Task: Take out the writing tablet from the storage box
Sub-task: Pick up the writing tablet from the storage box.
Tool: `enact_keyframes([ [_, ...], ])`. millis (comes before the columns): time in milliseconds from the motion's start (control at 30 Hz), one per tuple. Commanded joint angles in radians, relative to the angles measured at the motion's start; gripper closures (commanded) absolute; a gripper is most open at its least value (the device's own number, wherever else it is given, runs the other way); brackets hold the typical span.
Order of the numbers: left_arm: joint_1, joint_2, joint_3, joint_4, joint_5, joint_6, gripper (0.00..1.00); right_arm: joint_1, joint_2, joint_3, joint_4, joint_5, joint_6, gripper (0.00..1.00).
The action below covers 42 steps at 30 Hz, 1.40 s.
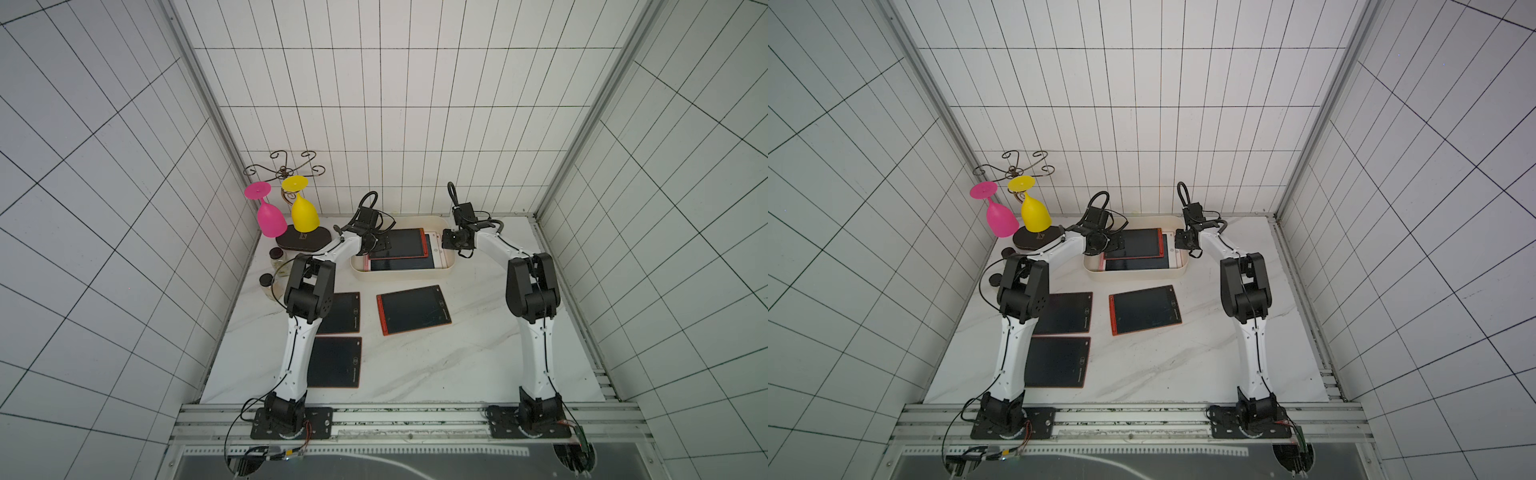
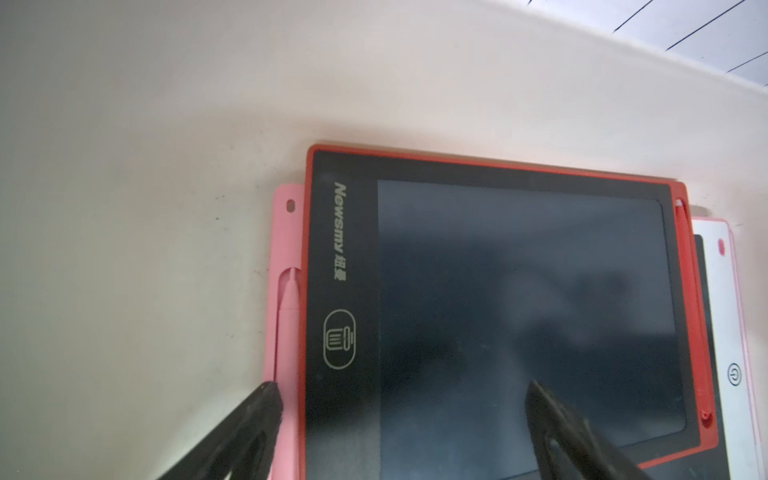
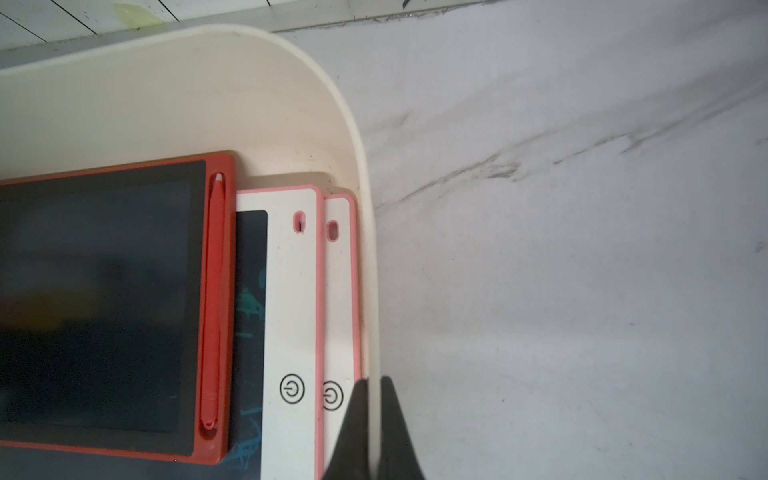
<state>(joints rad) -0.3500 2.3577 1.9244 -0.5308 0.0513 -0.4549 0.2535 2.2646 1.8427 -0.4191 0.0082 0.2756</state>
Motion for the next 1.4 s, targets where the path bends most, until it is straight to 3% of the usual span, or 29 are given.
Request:
enact_keyframes([
  [0,-0.025,0.047,0.016,0.016,0.068,-0.037,0.08,0.0,-0.033,-0.01,0.064,-0.049,0.025,1.0],
  [333,-0.044,0.057,0.015,0.061,0.194,-0.072,0.08,0.009,-0.027,-0.01,0.081,-0.099,0.033,1.0],
  [633,-0.078,0.044,-0.001,0.079,0.231,-0.083,0.08,0.01,-0.022,-0.017,0.098,-0.145,0.057,1.0],
  [1367,-0.077,-0.152,-0.136,0.274,0.424,-0.297,0.08,0.01,-0.022,-0.04,0.106,-0.166,0.068,1.0],
])
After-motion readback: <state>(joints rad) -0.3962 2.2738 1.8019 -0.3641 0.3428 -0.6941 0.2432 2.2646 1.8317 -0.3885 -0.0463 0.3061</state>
